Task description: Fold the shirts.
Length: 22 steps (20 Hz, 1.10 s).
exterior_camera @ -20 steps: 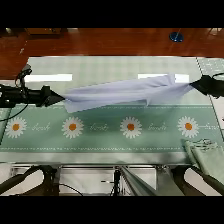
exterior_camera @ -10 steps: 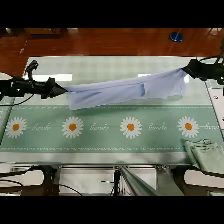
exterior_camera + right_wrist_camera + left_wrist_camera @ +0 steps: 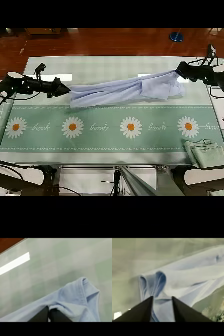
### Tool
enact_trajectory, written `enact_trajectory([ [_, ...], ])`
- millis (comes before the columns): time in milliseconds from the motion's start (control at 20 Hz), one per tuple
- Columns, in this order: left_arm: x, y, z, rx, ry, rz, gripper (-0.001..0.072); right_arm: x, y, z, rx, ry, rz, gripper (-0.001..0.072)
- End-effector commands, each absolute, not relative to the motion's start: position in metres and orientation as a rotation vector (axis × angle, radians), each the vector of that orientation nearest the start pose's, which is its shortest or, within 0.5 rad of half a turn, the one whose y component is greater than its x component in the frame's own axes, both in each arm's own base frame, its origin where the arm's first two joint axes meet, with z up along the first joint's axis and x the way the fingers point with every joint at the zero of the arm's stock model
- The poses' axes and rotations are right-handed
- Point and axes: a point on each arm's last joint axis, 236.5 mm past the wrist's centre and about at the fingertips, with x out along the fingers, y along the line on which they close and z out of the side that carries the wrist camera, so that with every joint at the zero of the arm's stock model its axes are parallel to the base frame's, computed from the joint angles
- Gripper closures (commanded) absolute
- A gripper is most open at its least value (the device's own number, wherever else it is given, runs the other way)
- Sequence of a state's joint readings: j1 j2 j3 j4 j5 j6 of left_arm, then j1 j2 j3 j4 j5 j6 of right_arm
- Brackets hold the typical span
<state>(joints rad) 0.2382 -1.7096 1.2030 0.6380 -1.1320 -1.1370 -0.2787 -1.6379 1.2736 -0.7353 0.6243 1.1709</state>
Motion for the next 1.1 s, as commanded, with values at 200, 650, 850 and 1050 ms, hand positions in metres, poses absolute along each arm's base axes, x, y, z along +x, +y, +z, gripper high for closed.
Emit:
enact_trajectory([
  [200, 0.472, -0.047, -0.039, -0.811, 1.175, -0.438, 0.0148, 0.553, -0.080, 0.034, 0.550, 0.653, -0.004, 0.0217],
  [650, 0.445, -0.069, 0.005, -0.764, 1.238, -0.609, 0.0208, 0.472, -0.144, -0.017, 0.451, 1.051, -0.112, 0.0107],
  [850, 0.431, -0.093, 0.007, -0.739, 1.289, -0.680, 0.0208, 0.495, -0.113, -0.046, 0.745, 1.017, 0.011, 0.0106],
  [1050, 0.427, -0.101, 0.008, -0.727, 1.304, -0.704, 0.0208, 0.504, -0.099, -0.081, 0.844, 1.045, 0.018, 0.0106],
])
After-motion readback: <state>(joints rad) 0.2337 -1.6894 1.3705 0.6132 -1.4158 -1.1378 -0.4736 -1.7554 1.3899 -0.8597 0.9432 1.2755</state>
